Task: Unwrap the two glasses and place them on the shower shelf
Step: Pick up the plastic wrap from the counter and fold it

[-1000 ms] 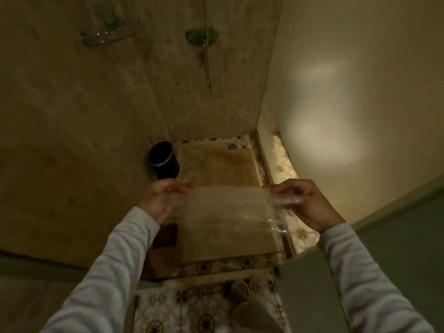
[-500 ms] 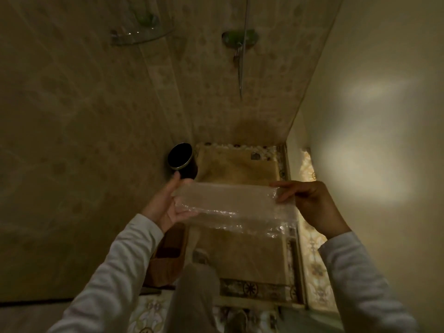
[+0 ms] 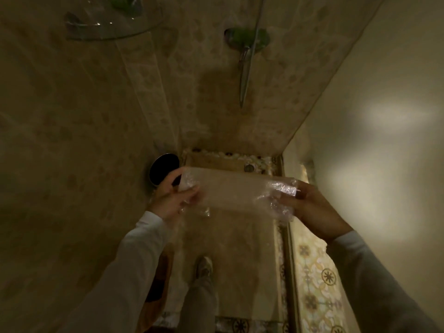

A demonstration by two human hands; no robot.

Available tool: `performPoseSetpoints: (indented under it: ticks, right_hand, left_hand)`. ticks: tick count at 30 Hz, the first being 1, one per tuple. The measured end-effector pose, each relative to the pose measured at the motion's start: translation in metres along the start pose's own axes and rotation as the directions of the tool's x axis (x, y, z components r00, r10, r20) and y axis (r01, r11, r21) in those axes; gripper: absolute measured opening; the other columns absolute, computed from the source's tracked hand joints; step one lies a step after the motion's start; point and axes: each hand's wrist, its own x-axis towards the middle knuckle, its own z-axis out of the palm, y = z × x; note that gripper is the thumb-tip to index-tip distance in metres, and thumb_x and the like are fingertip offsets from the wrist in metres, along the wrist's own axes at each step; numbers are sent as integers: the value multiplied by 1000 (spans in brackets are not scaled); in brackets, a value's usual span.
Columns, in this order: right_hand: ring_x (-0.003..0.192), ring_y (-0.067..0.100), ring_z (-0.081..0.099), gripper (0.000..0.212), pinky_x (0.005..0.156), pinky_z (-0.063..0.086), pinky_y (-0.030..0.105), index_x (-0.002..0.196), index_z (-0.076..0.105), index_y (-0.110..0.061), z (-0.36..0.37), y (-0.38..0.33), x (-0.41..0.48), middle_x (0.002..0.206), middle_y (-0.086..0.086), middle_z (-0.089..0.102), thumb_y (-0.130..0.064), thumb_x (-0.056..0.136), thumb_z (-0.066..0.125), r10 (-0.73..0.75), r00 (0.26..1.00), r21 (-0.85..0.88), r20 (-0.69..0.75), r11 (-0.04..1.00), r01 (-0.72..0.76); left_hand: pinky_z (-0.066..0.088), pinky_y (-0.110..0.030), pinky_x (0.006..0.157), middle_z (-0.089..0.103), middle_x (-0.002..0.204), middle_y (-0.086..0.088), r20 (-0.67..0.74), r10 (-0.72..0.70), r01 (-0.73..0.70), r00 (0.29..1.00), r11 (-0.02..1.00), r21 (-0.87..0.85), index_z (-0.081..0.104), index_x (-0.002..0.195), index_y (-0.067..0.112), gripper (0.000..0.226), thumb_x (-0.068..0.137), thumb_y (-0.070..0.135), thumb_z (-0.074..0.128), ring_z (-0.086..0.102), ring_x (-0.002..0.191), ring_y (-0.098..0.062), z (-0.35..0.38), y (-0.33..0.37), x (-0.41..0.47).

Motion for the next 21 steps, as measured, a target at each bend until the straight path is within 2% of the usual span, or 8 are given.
performPoseSetpoints:
  ticks: [3,6,8,11,13,15,17,21]
  right_hand:
    - [103,34,74,40,85,62,35,116,74,-6,3,-24,66,112,27,74,-18,80,84,-56,991,-70,-124,996,47]
    - [96,22,73,50,80,61,27,127,66,-1,7,-45,105,112,24,73,-14,80,78,-76,943,164,-324,977,135]
    - [106,21,70,37,86,61,29,128,65,-7,23,-56,120,116,13,74,-21,94,66,-53,948,360,-314,917,171]
    - [127,30,62,22,105,53,40,122,63,-31,78,-61,142,130,11,70,-28,103,53,-55,971,173,-233,980,97]
    - [123,30,64,19,110,44,25,106,58,-51,122,-75,170,129,13,69,-33,100,59,28,993,123,-117,992,-13]
    - [99,23,72,4,89,52,16,88,75,-39,156,-91,189,103,9,77,-36,87,77,-38,999,176,-23,984,41]
    - [90,25,71,24,81,59,33,86,80,-14,158,-108,205,89,11,75,-33,73,87,-98,995,245,-10,965,98]
    - [109,40,62,38,111,44,53,118,64,0,116,-127,256,115,23,64,-21,89,79,-118,988,350,-95,925,145]
  left_hand:
    - [59,-33,66,71,113,-14,20,-37,38,999,995,-94,61,125,16,53,75,1,72,72,96,-32,-13,29,54]
    - [59,-33,62,72,104,-16,-16,-33,31,999,997,-72,64,118,8,34,85,-1,66,73,90,-29,-16,56,90]
    - [58,-29,57,73,94,-12,-67,-17,8,998,992,-125,67,108,8,22,90,-3,61,74,78,-20,-4,73,107]
    - [58,-30,61,75,90,-9,-112,5,-32,994,969,-244,67,106,6,23,89,-7,59,73,74,-18,28,92,123]
    - [57,-33,65,74,90,-11,-116,49,-68,992,983,-172,67,108,6,23,89,-6,62,71,72,-20,53,98,130]
    - [56,-26,60,76,85,-3,-115,144,-154,983,985,-79,67,104,13,28,86,-8,63,73,72,-15,71,101,133]
    - [58,-25,63,77,91,-2,-123,200,-206,972,978,-43,68,108,15,31,85,-6,65,74,83,-16,71,109,141]
    - [58,-33,66,75,98,-14,-202,272,-292,941,953,-79,69,108,10,38,71,12,78,72,87,-29,42,135,165]
